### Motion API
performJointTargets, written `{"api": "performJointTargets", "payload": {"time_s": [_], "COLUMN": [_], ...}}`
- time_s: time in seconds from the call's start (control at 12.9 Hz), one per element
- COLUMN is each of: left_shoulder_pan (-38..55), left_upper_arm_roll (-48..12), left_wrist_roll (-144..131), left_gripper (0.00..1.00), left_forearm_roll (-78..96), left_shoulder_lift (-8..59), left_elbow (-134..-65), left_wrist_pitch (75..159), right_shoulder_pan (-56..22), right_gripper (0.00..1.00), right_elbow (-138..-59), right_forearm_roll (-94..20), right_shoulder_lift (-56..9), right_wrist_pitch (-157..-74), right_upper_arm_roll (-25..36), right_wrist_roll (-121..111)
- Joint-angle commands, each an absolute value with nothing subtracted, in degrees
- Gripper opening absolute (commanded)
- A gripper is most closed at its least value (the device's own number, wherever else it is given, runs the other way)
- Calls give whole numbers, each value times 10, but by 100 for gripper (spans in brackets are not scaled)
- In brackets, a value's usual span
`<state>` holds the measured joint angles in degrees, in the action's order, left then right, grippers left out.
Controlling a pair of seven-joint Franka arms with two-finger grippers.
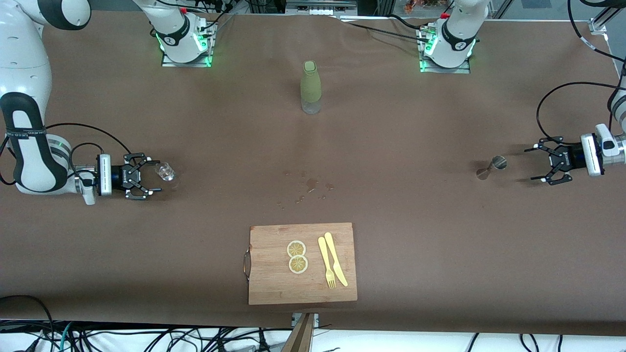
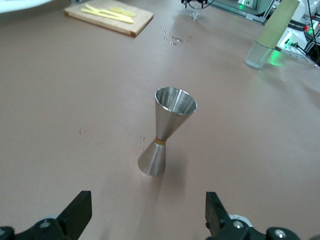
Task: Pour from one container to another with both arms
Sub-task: 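Close the right gripper on the beaker while the left gripper grasps the jigger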
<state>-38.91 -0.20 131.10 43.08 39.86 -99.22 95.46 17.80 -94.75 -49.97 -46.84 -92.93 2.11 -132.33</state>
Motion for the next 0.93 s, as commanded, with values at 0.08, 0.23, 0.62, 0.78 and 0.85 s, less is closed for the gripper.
{"api": "performJointTargets", "payload": {"time_s": [0.08,0.23,0.62,0.78,0.85], "left_shoulder_pan": [-380,-376,-374,-374,-374], "left_upper_arm_roll": [-4,-4,-4,-6,-7], "left_wrist_roll": [1380,1404,1437,1454,1458], "left_gripper": [100,100,100,100,100], "left_forearm_roll": [482,499,507,523,526], "left_shoulder_lift": [433,453,453,451,447], "left_elbow": [-981,-986,-1029,-1048,-1056], "left_wrist_pitch": [937,932,910,911,911], "right_shoulder_pan": [178,178,179,179,179], "right_gripper": [100,100,100,100,100], "right_elbow": [-950,-947,-967,-979,-983], "right_forearm_roll": [-499,-500,-490,-490,-490], "right_shoulder_lift": [-454,-454,-431,-431,-432], "right_wrist_pitch": [-929,-927,-925,-925,-930], "right_upper_arm_roll": [20,20,20,20,21], "right_wrist_roll": [-1301,-1294,-1300,-1308,-1311]}}
